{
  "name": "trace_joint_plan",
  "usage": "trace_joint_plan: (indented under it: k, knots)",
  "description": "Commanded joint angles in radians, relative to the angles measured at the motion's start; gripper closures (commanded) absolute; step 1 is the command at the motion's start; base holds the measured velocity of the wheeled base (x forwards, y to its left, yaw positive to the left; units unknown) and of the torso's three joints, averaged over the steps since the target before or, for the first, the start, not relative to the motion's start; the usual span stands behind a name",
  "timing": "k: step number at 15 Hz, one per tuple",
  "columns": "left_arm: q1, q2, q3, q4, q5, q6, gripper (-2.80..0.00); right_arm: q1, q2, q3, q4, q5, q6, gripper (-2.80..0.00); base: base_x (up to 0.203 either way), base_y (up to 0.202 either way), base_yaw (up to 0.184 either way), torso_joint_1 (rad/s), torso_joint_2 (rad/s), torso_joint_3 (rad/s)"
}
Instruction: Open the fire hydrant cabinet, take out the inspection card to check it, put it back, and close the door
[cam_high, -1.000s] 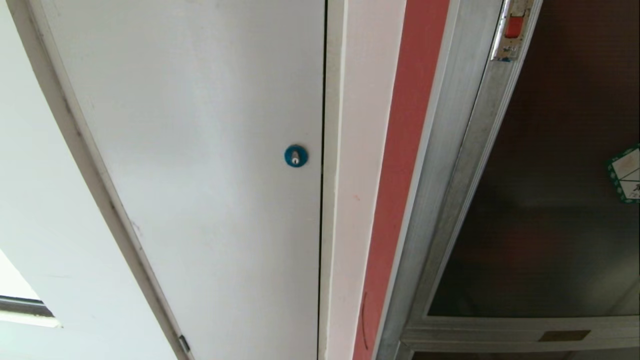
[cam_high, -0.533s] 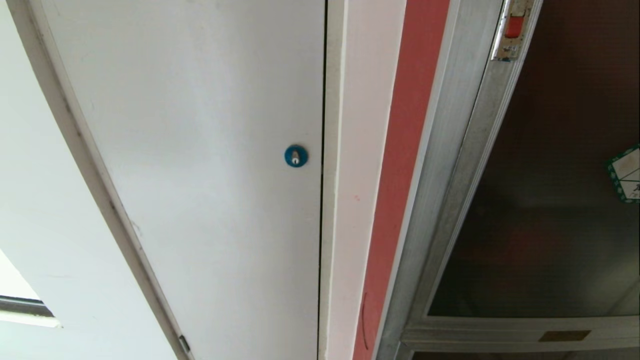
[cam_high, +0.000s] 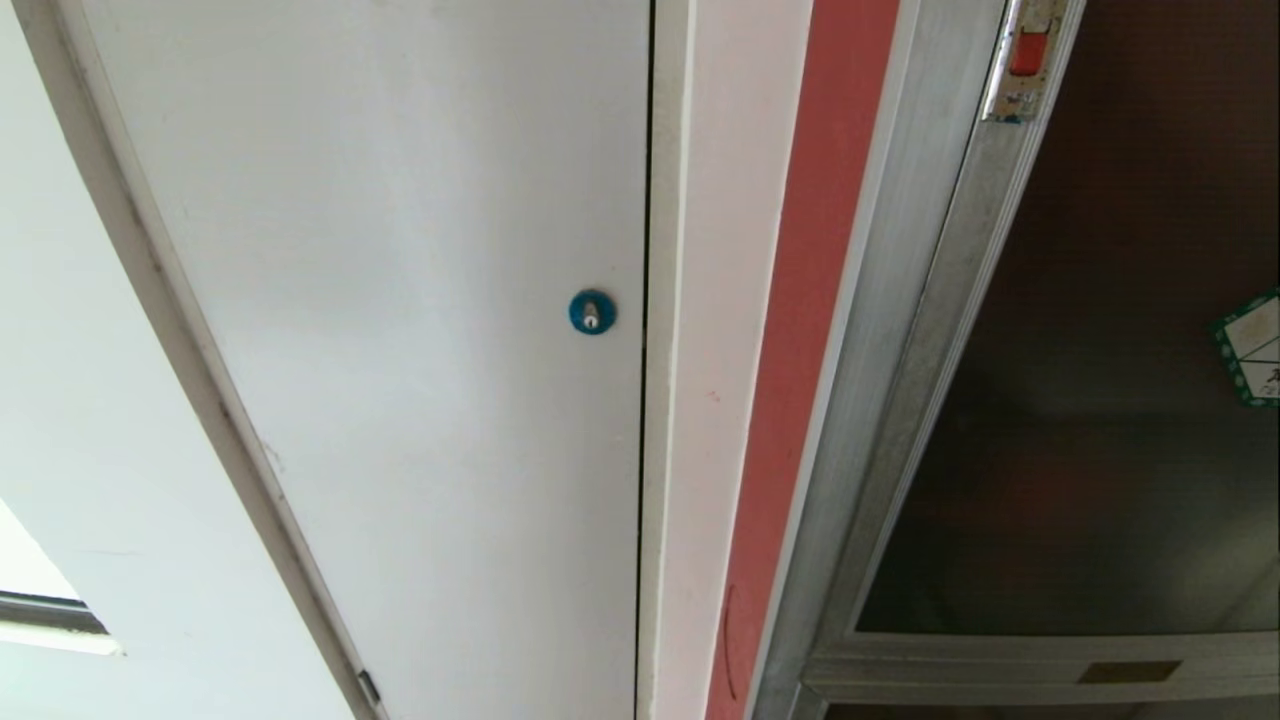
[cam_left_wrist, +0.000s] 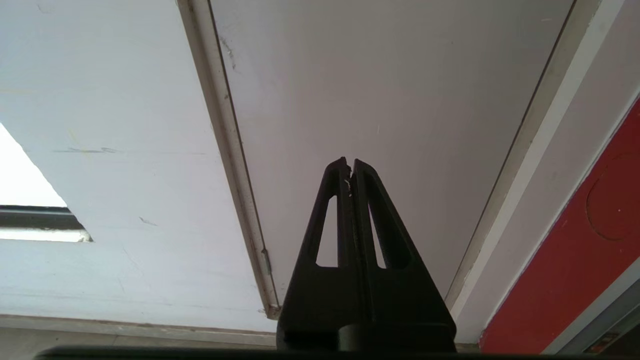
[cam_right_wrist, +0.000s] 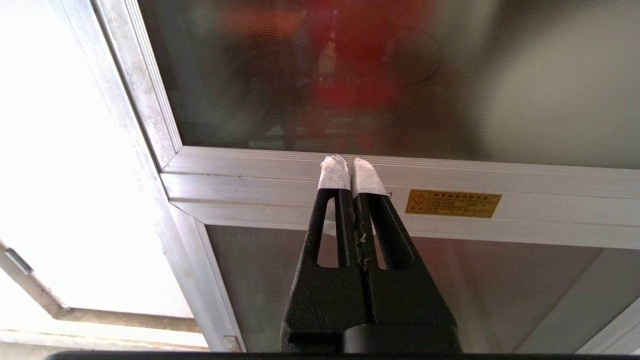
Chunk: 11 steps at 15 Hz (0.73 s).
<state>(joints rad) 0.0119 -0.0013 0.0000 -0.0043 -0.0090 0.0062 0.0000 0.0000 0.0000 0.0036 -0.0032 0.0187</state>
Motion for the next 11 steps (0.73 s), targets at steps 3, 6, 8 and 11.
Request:
trace_joint_plan:
  k: [3, 6, 8, 11]
  knots:
    - [0.0, 0.0, 0.003, 0.0, 0.0, 0.0, 0.0, 0.0, -0.002, 0.0, -0.001, 0.0, 0.001, 0.0, 0.0, 0.0, 0.0, 0.0, 0.0, 0.0]
    - [0.0, 0.0, 0.003, 0.0, 0.0, 0.0, 0.0, 0.0, -0.002, 0.0, 0.001, -0.001, 0.003, 0.0, 0.0, 0.0, 0.0, 0.0, 0.0, 0.0]
    - [0.0, 0.0, 0.003, 0.0, 0.0, 0.0, 0.0, 0.0, -0.002, 0.0, -0.001, -0.001, 0.001, 0.0, 0.0, 0.0, 0.0, 0.0, 0.0, 0.0]
    - [0.0, 0.0, 0.003, 0.0, 0.0, 0.0, 0.0, 0.0, -0.002, 0.0, -0.001, -0.001, 0.0, 0.0, 0.0, 0.0, 0.0, 0.0, 0.0, 0.0]
